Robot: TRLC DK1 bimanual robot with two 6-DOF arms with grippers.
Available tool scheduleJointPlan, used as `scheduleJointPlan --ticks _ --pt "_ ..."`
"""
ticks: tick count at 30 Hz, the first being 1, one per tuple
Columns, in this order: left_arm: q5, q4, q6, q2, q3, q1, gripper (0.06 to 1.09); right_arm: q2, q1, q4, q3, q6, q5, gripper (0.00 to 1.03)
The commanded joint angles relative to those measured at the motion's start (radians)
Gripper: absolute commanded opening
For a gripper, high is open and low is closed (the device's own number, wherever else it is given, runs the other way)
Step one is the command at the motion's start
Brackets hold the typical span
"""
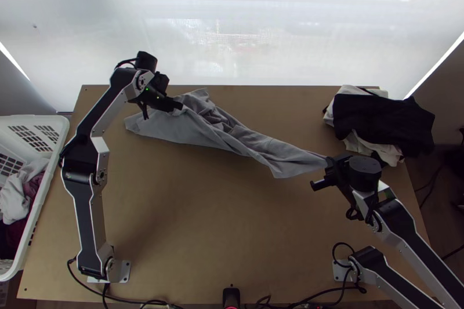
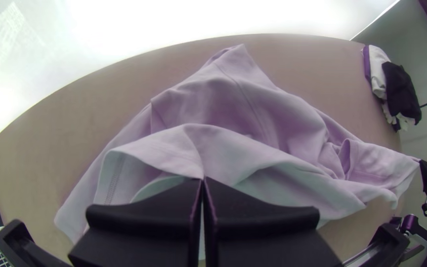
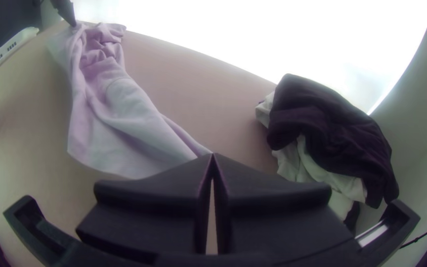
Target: Fold the t-shirt
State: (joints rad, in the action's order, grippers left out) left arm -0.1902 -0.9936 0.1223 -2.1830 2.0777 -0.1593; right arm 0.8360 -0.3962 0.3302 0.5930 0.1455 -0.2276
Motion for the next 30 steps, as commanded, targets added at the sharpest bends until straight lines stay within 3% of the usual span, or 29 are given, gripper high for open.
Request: scheduleJointPlan --ticks 1,19,30 --pt "-0.009 -0.043 -0.013 0.071 0.001 0.01 0.09 -0.005 0.003 0.001 0.03 0.0 -0.001 0.03" --pt "-0.083 -0.289 -0.035 0.546 -0.001 0.066 0.09 -0.028 0.053 0.107 0.307 -0.015 -0.001 0.03" --pt "-0.149 -0.323 -0.042 0.644 0.147 0.199 0.09 -0.044 0.108 0.194 0.534 -0.023 -0.001 0.03"
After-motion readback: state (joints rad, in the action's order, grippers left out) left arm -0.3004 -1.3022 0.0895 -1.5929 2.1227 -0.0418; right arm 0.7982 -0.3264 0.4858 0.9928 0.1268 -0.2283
